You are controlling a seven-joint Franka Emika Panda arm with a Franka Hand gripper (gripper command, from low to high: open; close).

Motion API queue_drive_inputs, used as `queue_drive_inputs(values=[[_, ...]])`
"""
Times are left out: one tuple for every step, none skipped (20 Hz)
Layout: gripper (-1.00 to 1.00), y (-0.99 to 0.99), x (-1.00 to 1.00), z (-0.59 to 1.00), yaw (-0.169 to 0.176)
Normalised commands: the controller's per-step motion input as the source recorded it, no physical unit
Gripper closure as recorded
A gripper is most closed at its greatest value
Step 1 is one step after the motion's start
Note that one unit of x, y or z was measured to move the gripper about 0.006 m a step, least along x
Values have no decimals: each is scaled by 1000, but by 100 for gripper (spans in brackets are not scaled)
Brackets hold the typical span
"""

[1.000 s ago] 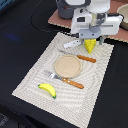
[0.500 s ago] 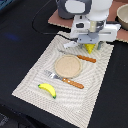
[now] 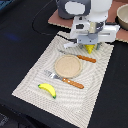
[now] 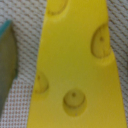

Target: Interact with the objects in diverse but meaningful ways.

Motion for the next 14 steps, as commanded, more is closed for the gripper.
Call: queue_drive_inputs(values=[[100,0,423,0,0],[100,0,429,0,0],[100,0,429,3,0],[100,0,511,189,0],[100,49,600,511,0],[100,60,503,1000,0],[100,71,409,1000,16],[100,54,389,1000,62],[100,114,311,1000,79],[100,131,277,1000,92],[100,143,277,1000,92],[100,146,271,1000,95],[100,171,237,1000,109],[100,214,180,1000,122]])
